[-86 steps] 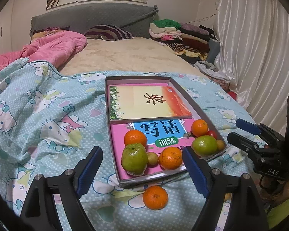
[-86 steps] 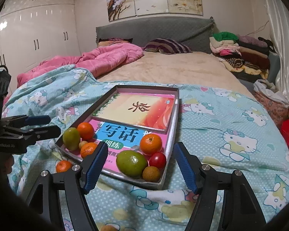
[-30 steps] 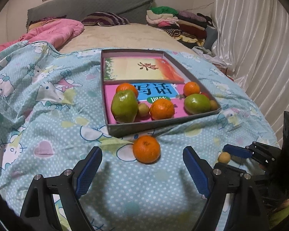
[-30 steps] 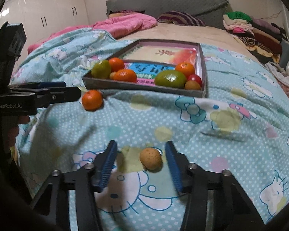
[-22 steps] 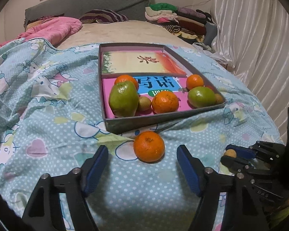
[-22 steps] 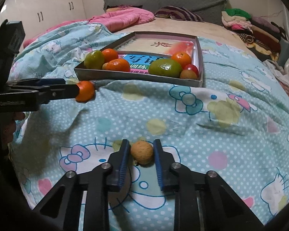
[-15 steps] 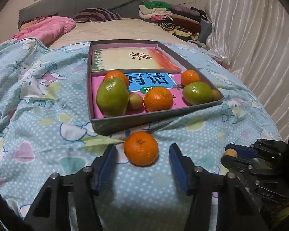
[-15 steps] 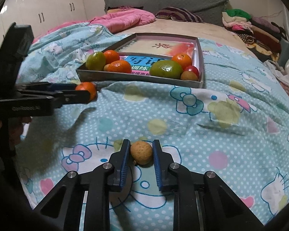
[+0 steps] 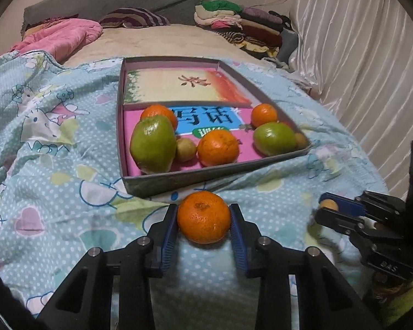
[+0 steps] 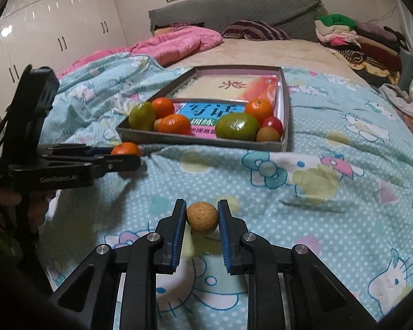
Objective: Organize fruits
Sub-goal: 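Grasp the mandarin with the left tool while the right tool grasps the brown round fruit, then carry the mandarin and brown fruit over the tray and lower them inside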
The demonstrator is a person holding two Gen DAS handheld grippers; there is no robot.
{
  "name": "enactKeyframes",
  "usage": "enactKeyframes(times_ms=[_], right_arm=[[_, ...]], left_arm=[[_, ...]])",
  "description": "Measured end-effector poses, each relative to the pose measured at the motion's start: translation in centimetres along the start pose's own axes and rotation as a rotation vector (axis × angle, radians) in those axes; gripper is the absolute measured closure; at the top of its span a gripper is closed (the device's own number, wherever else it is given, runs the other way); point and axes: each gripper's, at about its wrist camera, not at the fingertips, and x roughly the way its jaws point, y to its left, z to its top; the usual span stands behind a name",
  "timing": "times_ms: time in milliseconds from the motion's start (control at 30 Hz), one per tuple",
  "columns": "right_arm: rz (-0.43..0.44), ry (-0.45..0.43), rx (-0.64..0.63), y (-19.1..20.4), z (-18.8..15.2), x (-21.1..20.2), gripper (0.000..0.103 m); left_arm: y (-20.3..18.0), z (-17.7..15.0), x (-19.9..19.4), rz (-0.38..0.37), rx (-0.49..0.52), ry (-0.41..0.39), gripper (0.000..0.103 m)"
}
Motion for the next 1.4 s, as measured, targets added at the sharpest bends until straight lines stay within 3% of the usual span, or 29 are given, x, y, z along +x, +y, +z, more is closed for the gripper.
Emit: enactKeyframes(times_ms=[300,567,1033,1400], right_arm=[[-0.011,-0.061,0.016,-2.1,3.1,-0.6,0.079],[-0.041,-0.071,0.023,-4.2,6.1,0.5,0.079],[-0.083,-0.062,0.002,-5.6,9.4,3.1,0.079],[-0.081,-0.070,-0.001,-5.8,9.2,3.6,0.079]], left_arm=[[-1.0,3.3,-1.3,0.012,0.024,-0.058,0.066],[-1.3,6.1,0.5,0.027,0.046,-0.056,0.066],[-0.4,8.1,3.0,0.031,0.039,-0.044,0.066],[-0.6,8.5,4.5,0.024,0.056,-0.033,0.066]])
